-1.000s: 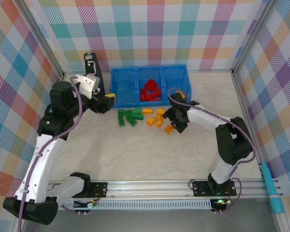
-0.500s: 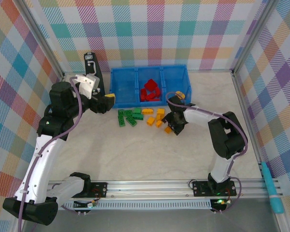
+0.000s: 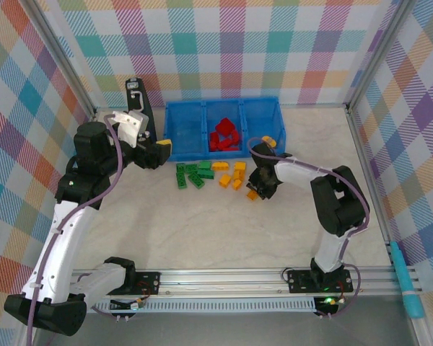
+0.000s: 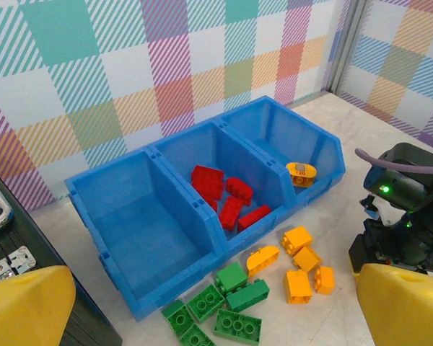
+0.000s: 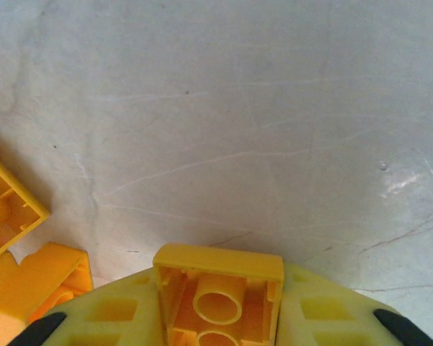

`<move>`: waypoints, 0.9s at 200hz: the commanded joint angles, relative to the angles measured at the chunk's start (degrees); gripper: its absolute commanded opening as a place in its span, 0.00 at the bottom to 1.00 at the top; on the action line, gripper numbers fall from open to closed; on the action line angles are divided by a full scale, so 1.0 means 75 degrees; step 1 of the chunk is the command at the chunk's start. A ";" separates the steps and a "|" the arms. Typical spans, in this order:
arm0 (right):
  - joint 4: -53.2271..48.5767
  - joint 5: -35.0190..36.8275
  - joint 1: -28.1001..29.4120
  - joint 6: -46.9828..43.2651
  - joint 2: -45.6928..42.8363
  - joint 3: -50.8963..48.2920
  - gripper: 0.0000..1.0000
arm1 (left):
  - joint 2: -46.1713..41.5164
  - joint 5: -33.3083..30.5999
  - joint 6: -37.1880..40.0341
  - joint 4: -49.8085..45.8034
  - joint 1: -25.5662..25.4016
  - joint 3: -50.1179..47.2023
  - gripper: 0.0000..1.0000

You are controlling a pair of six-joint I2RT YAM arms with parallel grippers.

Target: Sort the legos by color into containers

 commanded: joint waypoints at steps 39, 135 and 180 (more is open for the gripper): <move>-0.1559 0.1531 -0.0145 -0.2859 -0.0195 0.1066 0.23 | 0.0044 -0.0179 0.0135 0.0058 0.0032 -0.0048 1.00; -0.0348 0.3614 -0.1019 -0.6252 0.0642 0.4088 0.24 | 0.0390 -0.1252 0.0176 0.0019 0.0047 0.0002 1.00; 0.0011 0.3512 -0.1237 -0.6832 0.2156 0.5731 0.25 | 0.0797 -0.1799 0.0193 0.0132 0.0044 -0.0052 1.00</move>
